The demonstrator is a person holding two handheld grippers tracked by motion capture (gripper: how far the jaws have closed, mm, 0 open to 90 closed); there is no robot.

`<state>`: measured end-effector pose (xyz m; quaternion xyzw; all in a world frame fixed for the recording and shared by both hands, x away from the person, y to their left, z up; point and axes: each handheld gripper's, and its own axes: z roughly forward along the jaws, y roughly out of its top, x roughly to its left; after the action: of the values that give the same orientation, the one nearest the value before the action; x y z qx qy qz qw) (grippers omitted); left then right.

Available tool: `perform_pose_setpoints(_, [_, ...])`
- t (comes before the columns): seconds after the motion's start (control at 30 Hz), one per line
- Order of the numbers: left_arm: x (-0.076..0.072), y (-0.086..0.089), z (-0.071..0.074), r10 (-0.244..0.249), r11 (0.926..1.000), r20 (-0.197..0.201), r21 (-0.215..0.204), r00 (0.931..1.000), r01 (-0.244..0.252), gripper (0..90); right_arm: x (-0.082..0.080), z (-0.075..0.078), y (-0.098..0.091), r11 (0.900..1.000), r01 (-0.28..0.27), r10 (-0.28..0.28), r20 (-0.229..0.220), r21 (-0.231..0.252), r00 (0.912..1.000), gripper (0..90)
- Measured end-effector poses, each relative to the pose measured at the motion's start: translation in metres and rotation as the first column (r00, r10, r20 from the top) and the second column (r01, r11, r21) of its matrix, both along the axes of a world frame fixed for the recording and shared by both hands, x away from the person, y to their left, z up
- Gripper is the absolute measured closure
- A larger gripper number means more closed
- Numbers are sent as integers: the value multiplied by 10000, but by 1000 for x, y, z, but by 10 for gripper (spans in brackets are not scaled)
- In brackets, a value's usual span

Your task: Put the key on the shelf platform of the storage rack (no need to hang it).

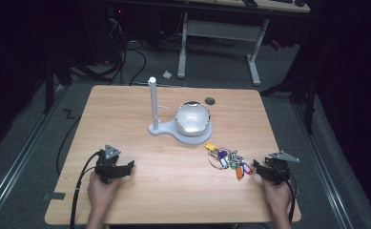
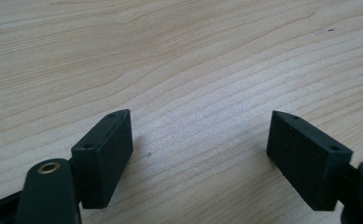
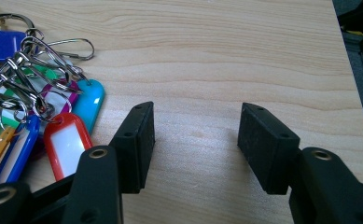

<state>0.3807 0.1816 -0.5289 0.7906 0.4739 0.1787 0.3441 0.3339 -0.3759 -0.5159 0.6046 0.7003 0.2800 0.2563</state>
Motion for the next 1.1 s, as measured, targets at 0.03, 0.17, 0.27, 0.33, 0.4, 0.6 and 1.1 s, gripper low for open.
perform_pose_setpoints(0.03, [0,0,0,-1,10000,0,1,10000,1,229,0,0,0,10000,-9,9,4,3,10000,468])
perform_pose_setpoints(0.17, [0,0,0,0,10000,0,0,10000,0,229,0,0,0,10000,-20,20,3,9,10000,471])
perform_pose_setpoints(0.27, [0,0,0,1,10000,-1,-2,10000,-1,229,0,0,0,10000,-32,32,6,20,10000,472])
perform_pose_setpoints(0.33, [0,0,0,1,10000,-2,-2,10000,-1,230,0,0,0,10000,-29,29,22,39,10000,471])
perform_pose_setpoints(0.4, [0,0,0,2,10000,-1,-5,10000,-2,230,0,0,0,10000,-41,41,19,64,10000,462])
perform_pose_setpoints(0.6, [0,0,0,1,10000,-1,-3,10000,-1,229,0,0,0,9999,-116,116,-7,94,9999,445])
perform_pose_setpoints(1.1, [0,0,0,0,10000,-5,2,10000,0,229,-5,6,-3,9985,-53,43,177,536,9998,470])
